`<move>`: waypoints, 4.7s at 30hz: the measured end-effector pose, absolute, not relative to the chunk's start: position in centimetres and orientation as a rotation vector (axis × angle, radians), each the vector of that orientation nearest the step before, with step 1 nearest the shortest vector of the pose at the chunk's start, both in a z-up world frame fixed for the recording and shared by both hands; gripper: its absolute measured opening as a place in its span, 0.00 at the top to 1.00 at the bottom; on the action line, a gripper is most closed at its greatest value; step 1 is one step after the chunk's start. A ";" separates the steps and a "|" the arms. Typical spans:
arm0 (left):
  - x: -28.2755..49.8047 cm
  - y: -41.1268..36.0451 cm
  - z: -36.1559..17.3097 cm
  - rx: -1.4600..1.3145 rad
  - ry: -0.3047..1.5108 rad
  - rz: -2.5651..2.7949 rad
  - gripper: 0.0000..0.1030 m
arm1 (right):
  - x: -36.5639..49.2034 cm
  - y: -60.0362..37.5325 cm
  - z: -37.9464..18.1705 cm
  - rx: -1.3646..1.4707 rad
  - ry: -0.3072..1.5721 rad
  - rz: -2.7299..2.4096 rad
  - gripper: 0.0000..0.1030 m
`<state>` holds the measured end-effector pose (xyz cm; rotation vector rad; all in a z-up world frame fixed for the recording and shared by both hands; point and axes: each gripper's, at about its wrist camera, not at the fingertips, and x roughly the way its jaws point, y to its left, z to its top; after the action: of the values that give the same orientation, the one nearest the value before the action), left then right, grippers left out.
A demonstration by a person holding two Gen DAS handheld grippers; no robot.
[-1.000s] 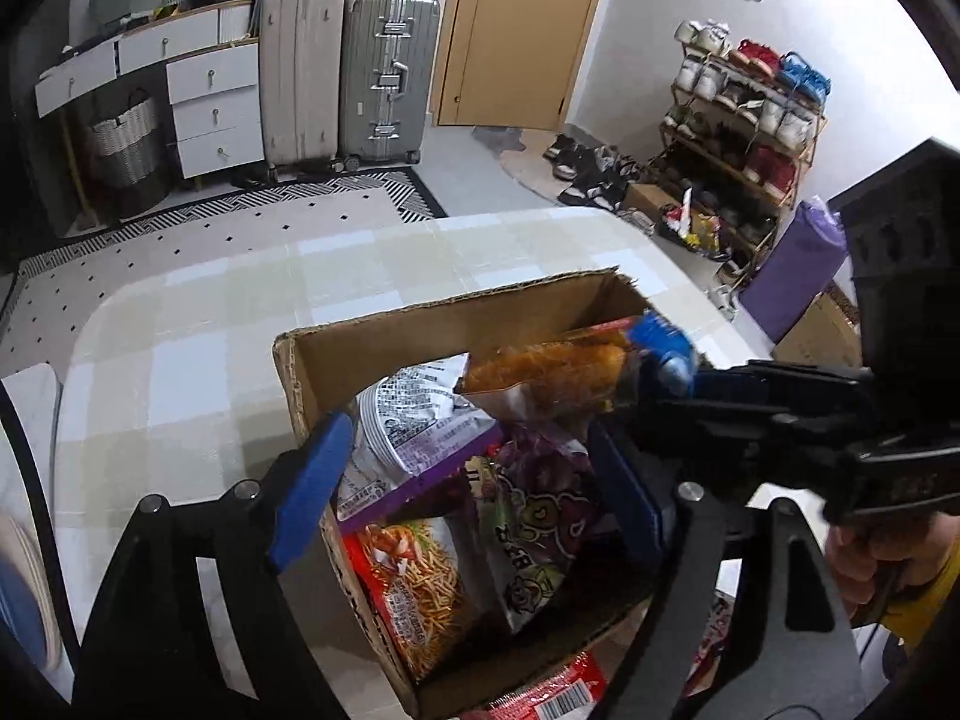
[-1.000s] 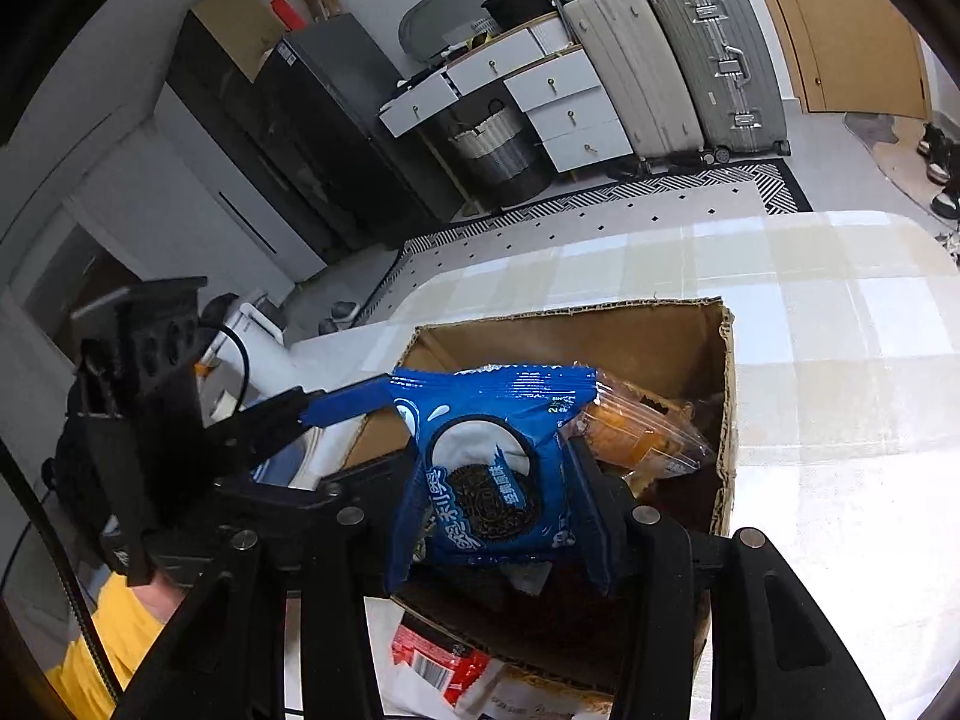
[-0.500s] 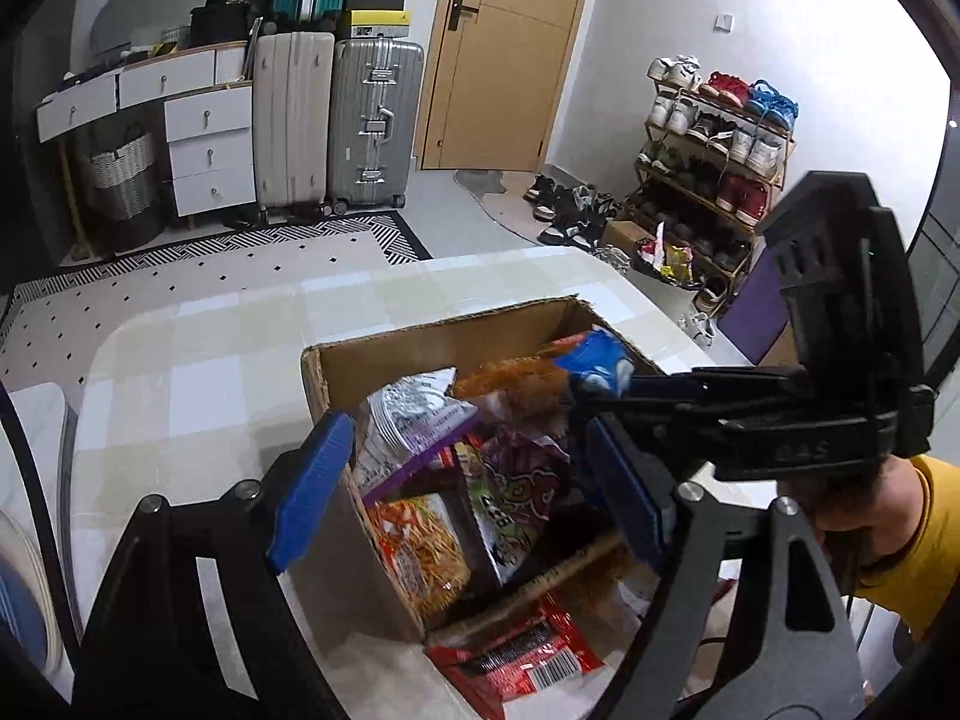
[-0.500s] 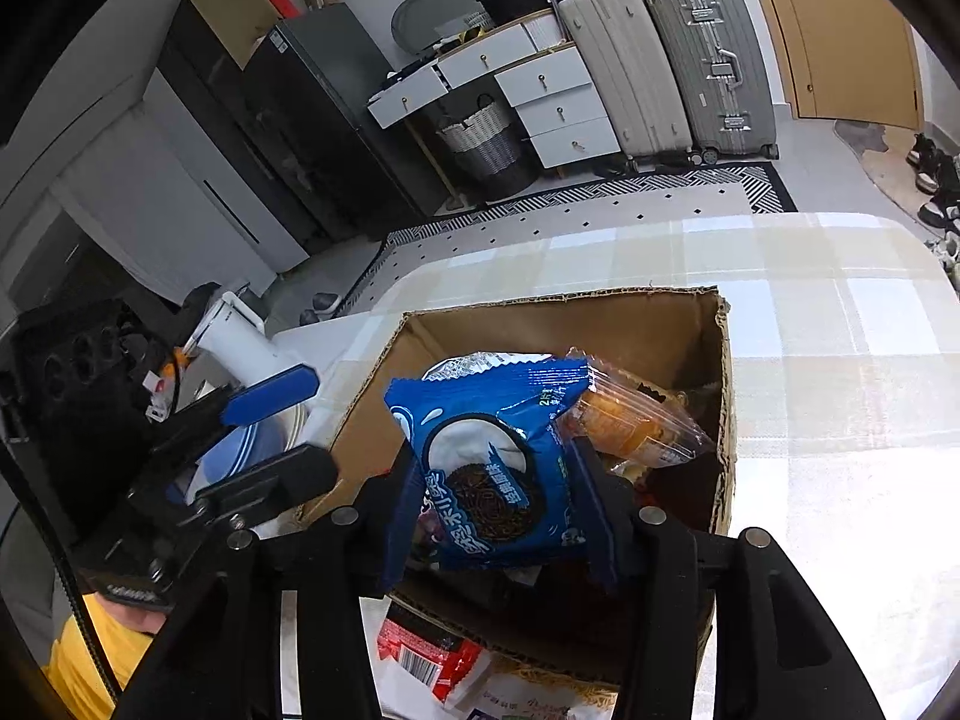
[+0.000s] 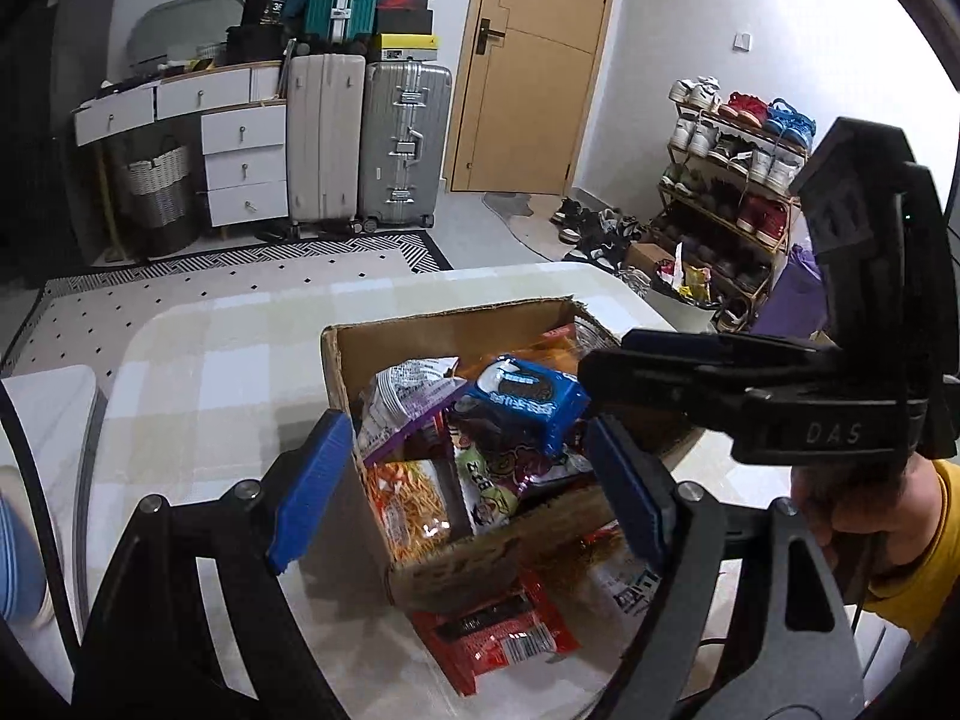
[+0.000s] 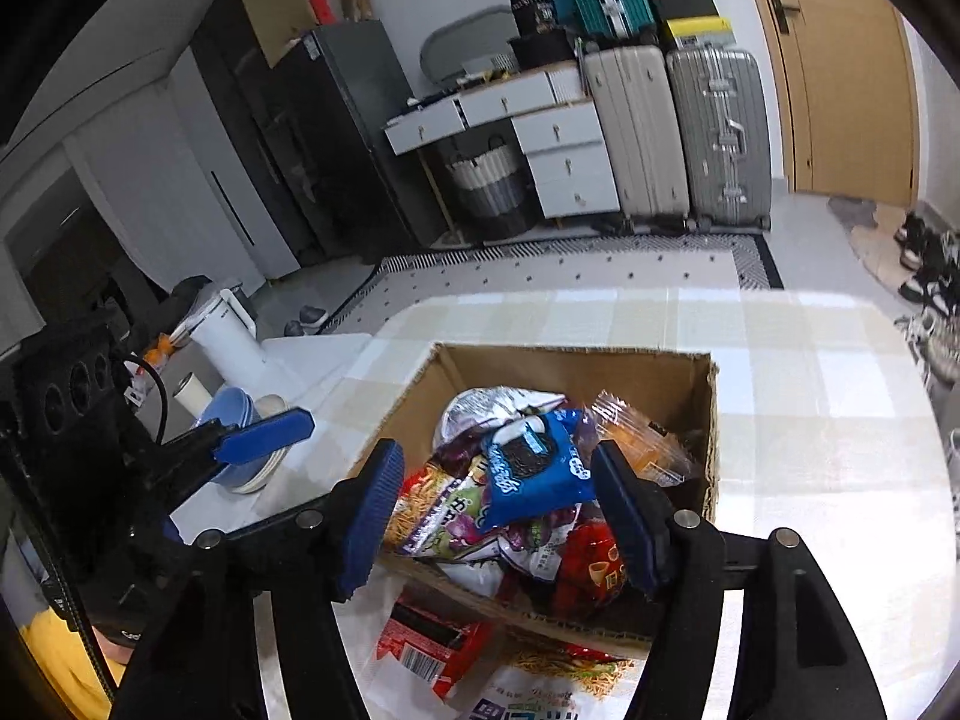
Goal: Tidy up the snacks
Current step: 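Move both tools back toward the red packet and noodle snack bag, then grasp the red packet with the left gripper while the right grasps the noodle snack bag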
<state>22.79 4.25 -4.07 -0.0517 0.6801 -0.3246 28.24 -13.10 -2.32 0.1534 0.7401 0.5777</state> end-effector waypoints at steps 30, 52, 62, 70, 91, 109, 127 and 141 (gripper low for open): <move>-1.1 1.1 10.2 -0.179 0.493 -0.128 0.01 | 5.3 -18.9 7.1 0.112 0.331 0.586 0.01; -2.8 2.4 -0.1 -0.207 0.602 -0.037 0.01 | 2.6 -19.9 -2.8 0.293 0.490 0.545 0.01; -1.0 2.7 -5.8 -0.226 0.727 -0.024 0.01 | 3.5 -19.3 -5.0 0.299 0.555 0.549 0.01; 1.8 2.9 -8.5 -0.218 0.790 0.003 0.01 | 6.4 -18.6 -8.3 0.283 0.676 0.537 0.01; 17.5 3.1 -15.7 -0.179 1.001 0.043 0.01 | 18.2 -18.3 -12.5 0.270 0.911 0.430 0.01; 19.0 2.6 -17.7 -0.167 0.987 -0.051 0.54 | 17.4 -18.8 -14.0 0.284 0.942 0.420 0.01; 13.9 4.7 -15.8 -0.257 0.961 -0.081 0.54 | 22.2 -11.7 -13.6 -0.003 1.008 0.397 0.01; 10.0 5.3 -17.1 -0.280 0.981 -0.105 0.54 | 21.0 -11.8 -14.1 -0.009 1.011 0.419 0.44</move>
<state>9.97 5.27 -17.14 -0.2799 0.9809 -0.1048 20.96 -11.85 -14.13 -0.0092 1.0112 0.4185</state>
